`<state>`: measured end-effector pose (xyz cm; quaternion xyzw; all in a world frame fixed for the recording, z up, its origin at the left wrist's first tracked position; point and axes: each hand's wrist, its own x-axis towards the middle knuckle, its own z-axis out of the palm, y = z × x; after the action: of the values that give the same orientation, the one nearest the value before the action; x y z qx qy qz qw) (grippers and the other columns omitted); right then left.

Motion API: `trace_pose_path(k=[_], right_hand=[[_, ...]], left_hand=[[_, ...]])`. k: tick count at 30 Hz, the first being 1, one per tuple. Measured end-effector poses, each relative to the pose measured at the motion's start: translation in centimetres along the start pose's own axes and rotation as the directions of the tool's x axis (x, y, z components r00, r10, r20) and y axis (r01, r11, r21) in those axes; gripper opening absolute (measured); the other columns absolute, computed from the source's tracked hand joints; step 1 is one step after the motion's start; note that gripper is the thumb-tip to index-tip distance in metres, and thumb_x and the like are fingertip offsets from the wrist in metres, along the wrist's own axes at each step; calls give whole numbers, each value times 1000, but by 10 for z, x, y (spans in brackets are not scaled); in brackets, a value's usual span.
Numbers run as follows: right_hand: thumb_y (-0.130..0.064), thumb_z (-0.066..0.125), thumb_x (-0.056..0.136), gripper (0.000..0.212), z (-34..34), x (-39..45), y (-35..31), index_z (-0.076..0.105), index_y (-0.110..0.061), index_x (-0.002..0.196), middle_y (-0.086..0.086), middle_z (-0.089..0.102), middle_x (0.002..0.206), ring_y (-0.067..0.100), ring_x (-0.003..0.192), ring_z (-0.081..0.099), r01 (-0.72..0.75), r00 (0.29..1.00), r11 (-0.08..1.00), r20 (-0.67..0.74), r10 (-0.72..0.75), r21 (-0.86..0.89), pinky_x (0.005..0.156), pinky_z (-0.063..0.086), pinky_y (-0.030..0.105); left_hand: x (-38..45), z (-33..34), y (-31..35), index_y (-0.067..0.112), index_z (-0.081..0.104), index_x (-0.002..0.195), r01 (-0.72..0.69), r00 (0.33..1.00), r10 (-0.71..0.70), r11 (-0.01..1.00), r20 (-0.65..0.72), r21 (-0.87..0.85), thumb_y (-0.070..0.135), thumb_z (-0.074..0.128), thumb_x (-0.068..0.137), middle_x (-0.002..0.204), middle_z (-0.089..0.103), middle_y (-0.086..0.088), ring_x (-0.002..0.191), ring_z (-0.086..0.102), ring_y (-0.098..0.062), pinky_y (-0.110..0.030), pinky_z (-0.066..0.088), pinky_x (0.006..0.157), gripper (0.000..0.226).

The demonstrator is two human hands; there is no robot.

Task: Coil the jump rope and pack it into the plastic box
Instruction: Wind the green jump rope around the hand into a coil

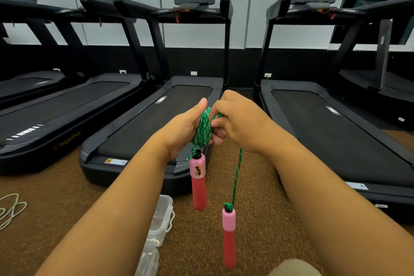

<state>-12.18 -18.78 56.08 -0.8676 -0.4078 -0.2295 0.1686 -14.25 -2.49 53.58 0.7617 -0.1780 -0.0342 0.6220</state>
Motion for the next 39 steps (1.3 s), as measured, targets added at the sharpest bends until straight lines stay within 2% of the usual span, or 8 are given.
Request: trace_pose_path(k=[7, 13, 20, 27, 30, 33, 37, 39], right_hand=[[-16, 54, 94, 14, -8, 6, 5, 64, -19, 103, -4, 44, 96, 13, 84, 50, -8, 997, 1000, -81, 9, 14, 74, 49, 33], [-16, 51, 96, 21, -15, 10, 15, 67, -25, 107, 1, 54, 96, 16, 92, 53, -100, 987, 981, -104, 119, 169, 82, 46, 32], [-23, 44, 99, 28, -8, 9, 27, 64, -34, 116, -7, 56, 74, 1, 61, 50, -245, 968, 891, 42, 248, 383, 61, 41, 21], [-17, 39, 101, 33, 8, 3, 20, 58, -21, 127, -2, 65, 118, 10, 110, 59, -240, 970, 834, 93, 224, 497, 97, 47, 28], [-9, 37, 100, 31, 18, -2, 18, 57, -12, 123, -5, 63, 100, -6, 87, 60, -228, 973, 818, 99, 208, 529, 77, 49, 10], [2, 38, 98, 20, 22, -5, 13, 54, -2, 109, -3, 52, 78, -11, 57, 56, -205, 978, 859, 63, 199, 469, 55, 43, 4], [5, 40, 94, 23, 29, -7, 3, 52, -12, 102, -6, 52, 79, 6, 71, 53, -340, 940, 804, 139, 312, 488, 58, 42, 5], [-2, 39, 96, 17, 36, -9, 3, 56, -4, 101, 9, 62, 89, 23, 81, 59, -367, 930, 838, 149, 335, 403, 76, 54, 27]], left_hand=[[3, -6, -2, -5, 64, 108, 19, 999, -16, 999, 49, -51, 65, 26, 89, 102, 65, -26, 88, 62, -32, -45, 44, 91, 82], [1, 0, 2, -1, 66, 104, 17, 999, -15, 999, 50, -32, 56, 32, 88, 96, 69, -19, 86, 64, -30, -43, 46, 89, 68], [1, 1, 8, -4, 65, 105, -27, 996, 33, 997, 84, -70, 41, 44, 89, 93, 70, -19, 77, 68, -23, -27, 53, 71, 52], [0, 2, 11, 0, 70, 96, -75, 982, 121, 953, 142, -295, 23, 49, 89, 85, 71, -17, 69, 69, -20, -22, 54, 64, 31], [1, 2, 13, 2, 71, 94, -105, 982, 151, 937, 117, -332, 23, 49, 89, 84, 71, -16, 68, 68, -20, -23, 54, 64, 31], [1, 4, 13, 1, 70, 99, -120, 981, 166, 927, 100, -356, 22, 48, 90, 87, 71, -16, 71, 69, -19, -22, 55, 66, 32], [0, 3, 13, 1, 63, 113, -161, 976, 202, 914, 75, -372, 11, 53, 87, 96, 72, -13, 83, 70, -19, -22, 55, 73, 30], [-1, 2, 13, 2, 60, 120, -196, 971, 231, 918, 64, -344, 4, 56, 84, 104, 71, -13, 91, 69, -21, -25, 54, 81, 36]])
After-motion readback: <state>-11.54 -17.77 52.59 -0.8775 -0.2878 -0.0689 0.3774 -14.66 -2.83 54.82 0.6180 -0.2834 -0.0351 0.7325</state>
